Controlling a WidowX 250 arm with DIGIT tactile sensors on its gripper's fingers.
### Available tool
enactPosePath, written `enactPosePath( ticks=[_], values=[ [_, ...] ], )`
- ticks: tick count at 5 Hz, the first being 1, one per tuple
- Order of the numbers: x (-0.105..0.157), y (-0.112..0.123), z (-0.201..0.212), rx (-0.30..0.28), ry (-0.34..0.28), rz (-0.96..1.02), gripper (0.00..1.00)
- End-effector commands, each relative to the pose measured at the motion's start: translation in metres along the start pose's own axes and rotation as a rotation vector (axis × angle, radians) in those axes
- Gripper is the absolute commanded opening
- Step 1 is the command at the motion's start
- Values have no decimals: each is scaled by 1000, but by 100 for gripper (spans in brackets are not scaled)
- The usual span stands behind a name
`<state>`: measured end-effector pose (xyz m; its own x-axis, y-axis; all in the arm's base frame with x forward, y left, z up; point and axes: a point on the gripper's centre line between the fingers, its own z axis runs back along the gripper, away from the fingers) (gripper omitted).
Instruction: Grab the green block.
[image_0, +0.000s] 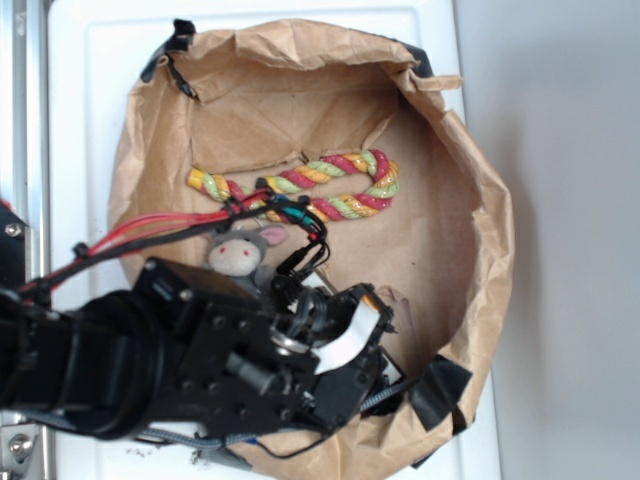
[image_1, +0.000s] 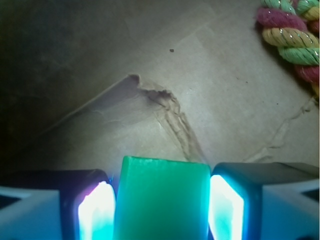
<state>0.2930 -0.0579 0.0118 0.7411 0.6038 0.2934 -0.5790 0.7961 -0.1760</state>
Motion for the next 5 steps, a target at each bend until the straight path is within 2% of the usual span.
enactPosePath(
  ticks=[1,3,4,5],
  values=[
    [-1,1,-5,6,52,18,0],
    [15,-1,15,-8,57,46,0],
    [43,3,55,-9,57,74,0],
    [70,9,89,28,14,94,0]
  ],
)
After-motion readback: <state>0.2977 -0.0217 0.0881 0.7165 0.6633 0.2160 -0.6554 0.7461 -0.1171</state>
